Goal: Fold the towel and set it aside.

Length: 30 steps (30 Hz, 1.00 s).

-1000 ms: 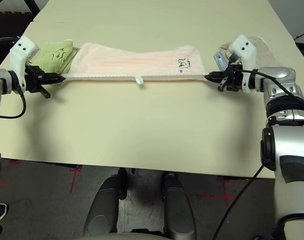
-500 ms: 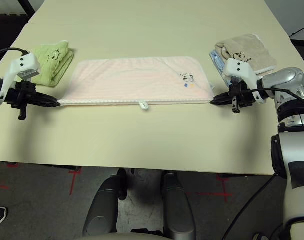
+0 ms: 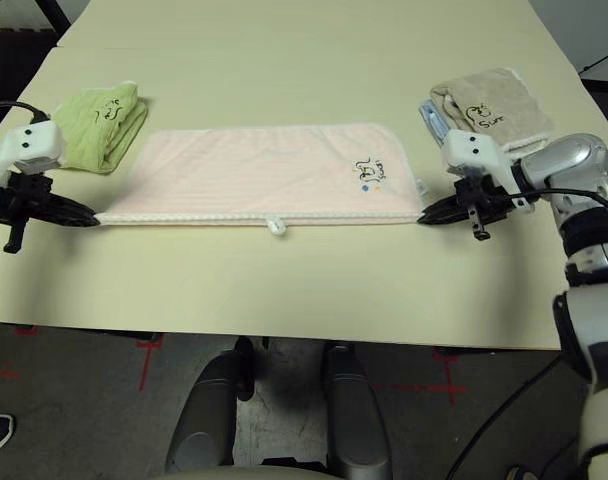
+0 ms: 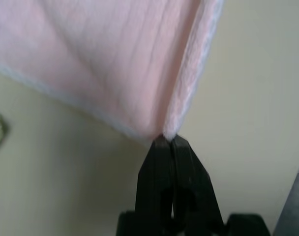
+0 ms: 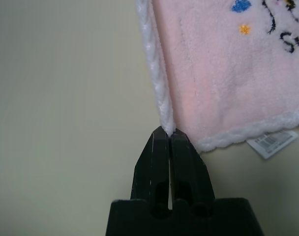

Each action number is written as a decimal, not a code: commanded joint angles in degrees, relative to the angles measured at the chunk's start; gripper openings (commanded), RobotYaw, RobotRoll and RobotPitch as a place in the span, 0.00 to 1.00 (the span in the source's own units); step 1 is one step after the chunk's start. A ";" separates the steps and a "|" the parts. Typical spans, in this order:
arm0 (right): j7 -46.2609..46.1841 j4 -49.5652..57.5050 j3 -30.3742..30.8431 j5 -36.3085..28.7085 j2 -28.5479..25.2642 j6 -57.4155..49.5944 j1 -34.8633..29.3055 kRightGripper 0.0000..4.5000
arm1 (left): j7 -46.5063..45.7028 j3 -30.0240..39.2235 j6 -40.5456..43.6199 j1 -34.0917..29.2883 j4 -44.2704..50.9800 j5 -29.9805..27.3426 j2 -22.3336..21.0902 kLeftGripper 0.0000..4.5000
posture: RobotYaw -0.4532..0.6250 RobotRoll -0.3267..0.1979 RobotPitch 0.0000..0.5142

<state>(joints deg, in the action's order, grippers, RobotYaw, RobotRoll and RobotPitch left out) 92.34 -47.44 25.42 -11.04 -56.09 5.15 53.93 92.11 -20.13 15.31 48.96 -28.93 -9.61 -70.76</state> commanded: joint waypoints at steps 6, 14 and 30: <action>0.16 12.10 10.04 -12.32 -11.51 -10.25 -2.81 0.00 | 0.39 -7.18 2.53 -0.50 1.10 -6.15 -7.80 0.01 | 0.42 0.62 0.45; 0.16 12.52 13.00 -11.79 -11.97 -9.68 -1.90 0.00 | 0.39 -11.02 1.01 1.94 -0.65 -6.44 -7.65 0.01 | 0.42 0.62 0.45; 0.16 -3.29 5.40 -3.68 -1.41 -5.22 5.58 0.00 | -0.42 -5.65 -2.92 14.90 -16.45 3.39 4.81 0.01 | 0.43 0.62 0.45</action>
<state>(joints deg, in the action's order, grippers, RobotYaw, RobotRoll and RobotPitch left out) 92.36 -47.73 32.29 -16.92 -57.57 -0.76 59.27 91.94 -27.30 13.09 62.80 -42.54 -9.02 -66.08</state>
